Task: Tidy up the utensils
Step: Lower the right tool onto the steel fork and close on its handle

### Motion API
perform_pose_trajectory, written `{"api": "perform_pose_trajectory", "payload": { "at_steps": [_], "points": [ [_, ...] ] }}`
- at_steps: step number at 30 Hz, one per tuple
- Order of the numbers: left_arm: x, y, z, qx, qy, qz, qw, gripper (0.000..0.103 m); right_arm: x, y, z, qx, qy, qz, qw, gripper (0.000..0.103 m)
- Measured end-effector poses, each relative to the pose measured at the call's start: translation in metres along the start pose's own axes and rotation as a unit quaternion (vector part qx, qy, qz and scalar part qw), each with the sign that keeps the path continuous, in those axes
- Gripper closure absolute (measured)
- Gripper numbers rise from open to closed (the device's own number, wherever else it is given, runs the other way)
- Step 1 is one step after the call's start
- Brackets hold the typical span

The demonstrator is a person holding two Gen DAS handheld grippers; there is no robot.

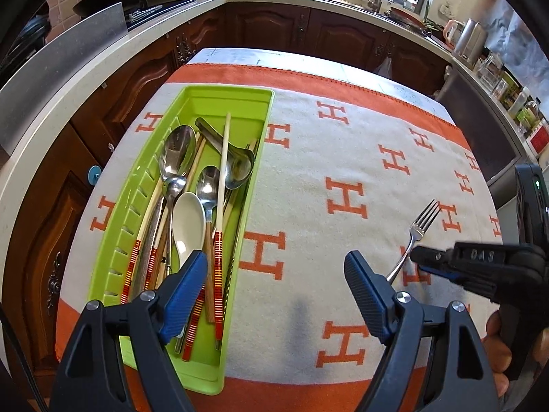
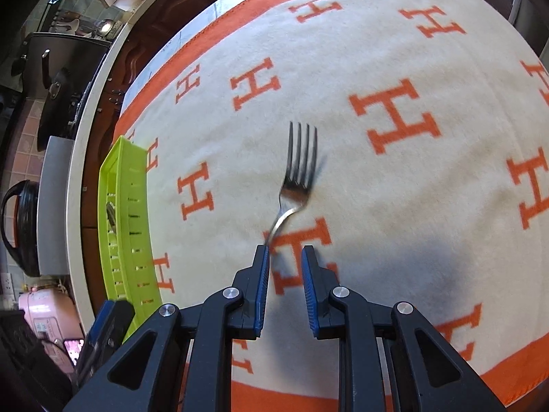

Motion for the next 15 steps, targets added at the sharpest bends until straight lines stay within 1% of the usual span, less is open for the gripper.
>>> {"api": "perform_pose_trajectory", "payload": {
  "at_steps": [4, 7, 10, 12, 13, 14, 15],
  "points": [
    [0.004, 0.002, -0.002, -0.007, 0.0, -0.006, 1.0, 0.023, 0.011, 0.01, 0.005, -0.007, -0.014, 0.005, 1.0, 0.084],
    [0.008, 0.004, -0.002, -0.01, -0.002, -0.011, 0.9999, 0.023, 0.02, 0.016, 0.008, -0.015, -0.036, 0.002, 0.999, 0.083],
    [0.012, 0.005, -0.001, -0.01, -0.007, -0.018, 0.9998, 0.023, 0.033, 0.019, 0.012, -0.026, -0.075, -0.018, 0.997, 0.083],
    [0.014, 0.005, 0.0, -0.01, -0.01, -0.022, 0.9997, 0.023, 0.042, 0.019, 0.015, -0.034, -0.105, -0.042, 0.993, 0.084],
    [0.015, 0.005, 0.0, -0.01, -0.011, -0.023, 0.9996, 0.023, 0.046, 0.019, 0.016, -0.036, -0.119, -0.051, 0.991, 0.085],
    [0.016, 0.005, -0.001, -0.011, -0.012, -0.025, 0.9995, 0.023, 0.047, 0.018, 0.016, -0.039, -0.13, -0.056, 0.989, 0.09],
    [0.017, 0.005, -0.001, -0.012, -0.013, -0.027, 0.9995, 0.023, 0.048, 0.018, 0.017, -0.042, -0.139, -0.059, 0.988, 0.092]
  ]
}}
Point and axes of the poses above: each gripper's, at about its wrist camera, not at the fingertips, and z roughly the way its jaws point, x to its left, y to its top, the point moved 5 cm from there along z, roughly the way its jaws point, and after that the axes turned 1 degree about -z, right-handed, at the moved point
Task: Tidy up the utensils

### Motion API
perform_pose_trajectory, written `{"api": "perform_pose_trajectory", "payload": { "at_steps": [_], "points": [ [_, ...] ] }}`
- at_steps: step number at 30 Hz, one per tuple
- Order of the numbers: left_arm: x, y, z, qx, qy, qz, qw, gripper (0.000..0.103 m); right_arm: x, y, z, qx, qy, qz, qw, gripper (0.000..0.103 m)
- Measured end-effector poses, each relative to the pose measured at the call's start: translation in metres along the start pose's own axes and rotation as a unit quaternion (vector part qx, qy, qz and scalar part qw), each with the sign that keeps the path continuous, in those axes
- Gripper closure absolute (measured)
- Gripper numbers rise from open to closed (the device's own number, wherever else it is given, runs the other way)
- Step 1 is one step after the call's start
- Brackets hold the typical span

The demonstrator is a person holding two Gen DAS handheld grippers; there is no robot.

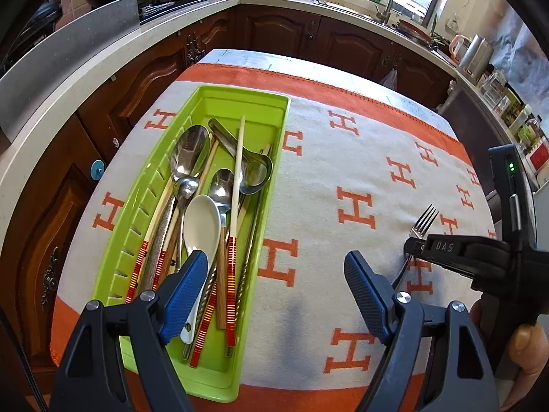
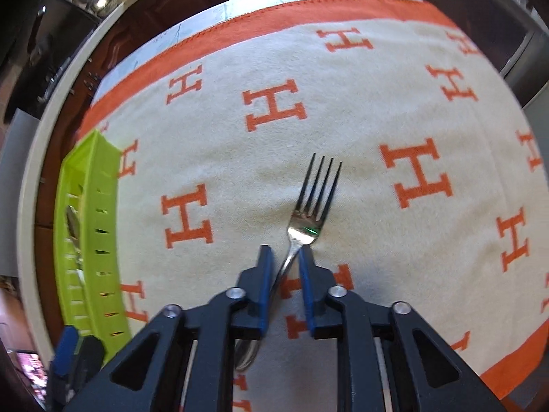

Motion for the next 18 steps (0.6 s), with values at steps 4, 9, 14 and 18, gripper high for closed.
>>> {"api": "perform_pose_trajectory", "payload": {
  "at_steps": [4, 9, 14, 18],
  "points": [
    [0.005, 0.0, -0.002, -0.004, -0.004, -0.008, 1.0, 0.023, -0.002, 0.001, 0.0, -0.001, 0.011, 0.005, 1.0, 0.097],
    [0.008, 0.001, -0.004, -0.008, -0.003, -0.012, 0.9999, 0.023, -0.009, -0.002, -0.004, 0.001, 0.063, 0.026, 0.998, 0.099],
    [0.008, 0.002, -0.006, -0.01, -0.001, -0.011, 0.9999, 0.023, -0.014, -0.004, -0.013, -0.006, 0.098, 0.029, 0.995, 0.099],
    [0.009, 0.002, -0.007, -0.01, 0.003, -0.012, 0.9999, 0.023, -0.015, -0.008, -0.02, -0.006, 0.125, 0.03, 0.992, 0.099]
  ]
}}
Point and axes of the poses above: each gripper's, at about its wrist camera, not at the fingertips, and z roughly the way its jaws point, x to its left, y to its top, the point moved 5 cm from there along z, roughly the way its jaws point, and after that the axes turned 1 degree about -z, right-handed, at the moved point
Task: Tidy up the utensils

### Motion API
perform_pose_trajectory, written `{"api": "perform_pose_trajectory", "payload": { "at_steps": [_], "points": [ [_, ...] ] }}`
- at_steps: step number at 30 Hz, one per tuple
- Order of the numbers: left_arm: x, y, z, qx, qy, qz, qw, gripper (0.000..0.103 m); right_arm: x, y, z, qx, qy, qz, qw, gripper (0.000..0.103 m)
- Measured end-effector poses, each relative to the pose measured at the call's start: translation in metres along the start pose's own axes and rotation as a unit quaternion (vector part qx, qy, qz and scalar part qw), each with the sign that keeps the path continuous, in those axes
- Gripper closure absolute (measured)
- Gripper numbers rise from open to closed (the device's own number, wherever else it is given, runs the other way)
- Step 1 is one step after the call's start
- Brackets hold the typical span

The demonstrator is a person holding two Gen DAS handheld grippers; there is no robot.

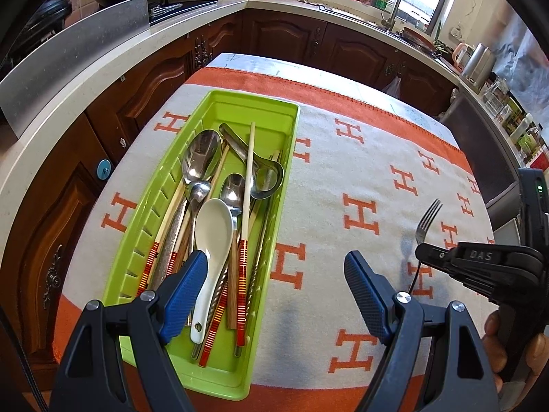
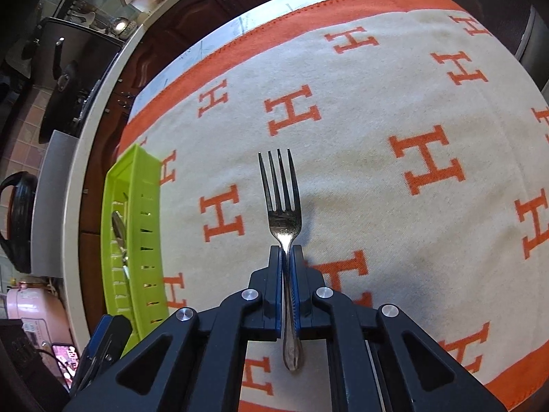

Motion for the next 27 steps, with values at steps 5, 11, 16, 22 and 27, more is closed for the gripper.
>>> {"api": "perform_pose_trajectory", "payload": {
  "at_steps": [5, 11, 16, 22, 27],
  "points": [
    [0.007, 0.003, -0.003, -0.001, 0.008, -0.009, 0.9999, 0.023, 0.006, -0.005, -0.018, -0.008, 0.025, -0.009, 1.0, 0.099],
    [0.016, 0.007, -0.008, -0.005, 0.014, -0.017, 0.9997, 0.023, 0.027, -0.01, -0.042, -0.019, 0.052, -0.028, 0.998, 0.099],
    [0.026, 0.01, -0.012, -0.011, 0.021, -0.026, 0.9994, 0.023, 0.05, -0.017, -0.06, -0.023, 0.074, -0.054, 0.996, 0.102],
    [0.045, 0.014, -0.018, -0.022, 0.031, -0.044, 0.9983, 0.023, 0.093, -0.027, -0.078, -0.039, 0.091, -0.108, 0.989, 0.103],
    [0.065, 0.014, -0.02, -0.022, 0.037, -0.065, 0.9969, 0.022, 0.12, -0.032, -0.089, -0.057, 0.081, -0.144, 0.985, 0.103]
  ]
}}
Point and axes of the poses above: each gripper's, at about its wrist camera, not at the fingertips, and z roughly the way its jaws point, x to its left, y to its top, the point moved 5 cm from there along z, roughly the way its jaws point, and after that the axes turned 1 degree about -z, right-handed, at the moved point
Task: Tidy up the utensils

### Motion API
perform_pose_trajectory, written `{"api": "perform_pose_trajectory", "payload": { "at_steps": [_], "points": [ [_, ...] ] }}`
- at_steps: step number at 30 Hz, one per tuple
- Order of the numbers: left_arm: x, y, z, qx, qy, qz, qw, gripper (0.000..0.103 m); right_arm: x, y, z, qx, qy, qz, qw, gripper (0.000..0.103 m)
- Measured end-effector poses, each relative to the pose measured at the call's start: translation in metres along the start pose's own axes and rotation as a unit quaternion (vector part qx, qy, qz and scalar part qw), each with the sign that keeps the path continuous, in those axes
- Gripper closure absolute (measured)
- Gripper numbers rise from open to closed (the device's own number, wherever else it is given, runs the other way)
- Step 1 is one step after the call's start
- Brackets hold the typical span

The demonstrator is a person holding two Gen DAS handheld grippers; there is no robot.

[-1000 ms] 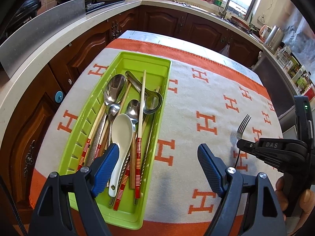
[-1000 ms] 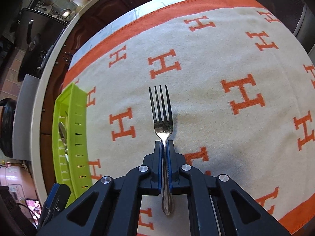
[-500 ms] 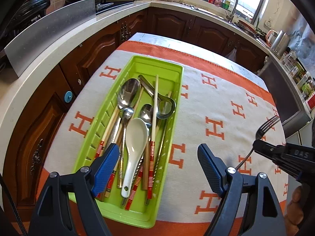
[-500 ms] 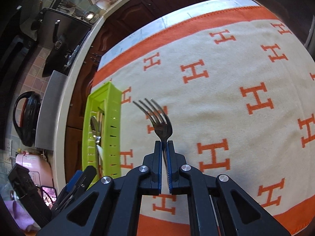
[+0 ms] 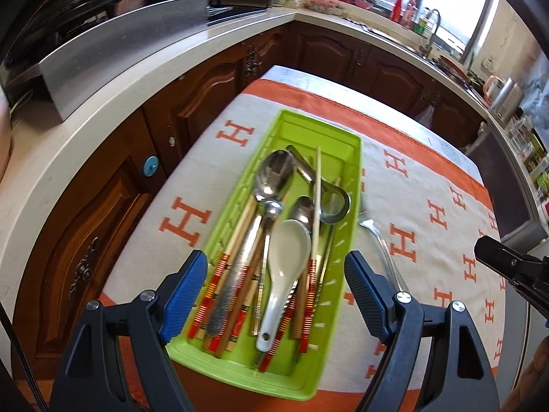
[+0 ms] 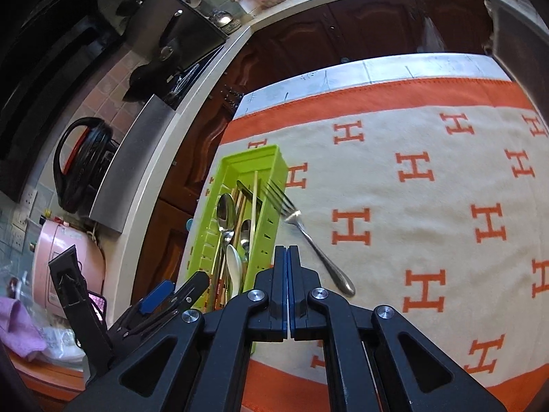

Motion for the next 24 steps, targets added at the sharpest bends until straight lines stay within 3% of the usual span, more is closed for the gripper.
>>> {"api": "perform_pose_trajectory", "payload": {
  "at_steps": [8, 13, 19, 24],
  "points": [
    [0.017, 0.001, 0.003, 0.004, 0.005, -0.019, 0.9998, 0.022, -0.01, 0.004, 0.041, 0.056, -0.007, -0.002, 0.998, 0.101],
    [0.017, 0.001, 0.004, 0.004, 0.005, -0.015, 0.9999, 0.022, -0.019, 0.016, 0.085, 0.075, -0.064, -0.052, 0.994, 0.087],
    [0.019, -0.001, 0.007, 0.009, 0.004, -0.021, 0.9997, 0.022, -0.022, 0.024, 0.141, 0.117, -0.13, -0.116, 0.978, 0.084],
    [0.026, 0.0, 0.011, 0.013, 0.004, -0.033, 0.9994, 0.022, -0.016, 0.022, 0.166, 0.131, -0.186, -0.188, 0.955, 0.081]
  ]
}}
Point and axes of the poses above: each gripper's, at about its wrist camera, not at the fingertips, and z roughly the way its jaws point, x to its left, y to its top, the point moved 5 cm from there along z, roughly the way its jaws point, and after that the axes turned 1 degree about -z, right-handed, at the moved point
